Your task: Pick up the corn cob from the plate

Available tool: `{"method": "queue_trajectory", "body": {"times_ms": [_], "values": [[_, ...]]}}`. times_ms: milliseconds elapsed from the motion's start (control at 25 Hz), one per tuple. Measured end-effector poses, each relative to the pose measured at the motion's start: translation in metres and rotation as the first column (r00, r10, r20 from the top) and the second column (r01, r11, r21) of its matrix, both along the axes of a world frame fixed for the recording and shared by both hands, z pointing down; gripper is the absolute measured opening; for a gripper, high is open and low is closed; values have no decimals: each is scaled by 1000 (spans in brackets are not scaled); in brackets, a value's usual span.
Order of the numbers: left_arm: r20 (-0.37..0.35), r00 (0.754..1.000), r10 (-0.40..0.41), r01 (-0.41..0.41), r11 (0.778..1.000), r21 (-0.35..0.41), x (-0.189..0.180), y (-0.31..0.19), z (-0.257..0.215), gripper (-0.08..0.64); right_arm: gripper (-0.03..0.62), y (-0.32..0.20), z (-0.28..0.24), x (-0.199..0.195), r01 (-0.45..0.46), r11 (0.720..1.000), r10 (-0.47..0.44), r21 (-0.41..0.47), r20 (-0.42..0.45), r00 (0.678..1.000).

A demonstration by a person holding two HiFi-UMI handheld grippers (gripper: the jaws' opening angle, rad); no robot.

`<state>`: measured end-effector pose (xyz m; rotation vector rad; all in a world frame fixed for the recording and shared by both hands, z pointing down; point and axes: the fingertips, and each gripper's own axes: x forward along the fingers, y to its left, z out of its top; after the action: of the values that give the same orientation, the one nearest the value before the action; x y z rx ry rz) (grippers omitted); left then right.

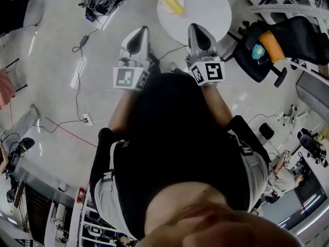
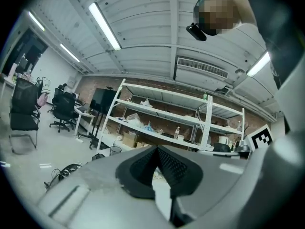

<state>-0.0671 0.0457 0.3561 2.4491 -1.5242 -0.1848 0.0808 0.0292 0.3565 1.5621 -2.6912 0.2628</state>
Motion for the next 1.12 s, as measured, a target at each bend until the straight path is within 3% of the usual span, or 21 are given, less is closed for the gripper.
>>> {"method": "queue_trajectory", "body": {"times_ms": [520, 1120], "values": [[-44, 998, 48, -49, 998, -33, -48, -64, 6, 2, 8, -41, 5, -37, -122, 992, 121, -22, -55, 991], [-48, 996, 77, -79, 996, -40, -38, -90, 14, 2, 8, -63, 12, -30, -143, 990, 141, -18, -64, 988]]}}
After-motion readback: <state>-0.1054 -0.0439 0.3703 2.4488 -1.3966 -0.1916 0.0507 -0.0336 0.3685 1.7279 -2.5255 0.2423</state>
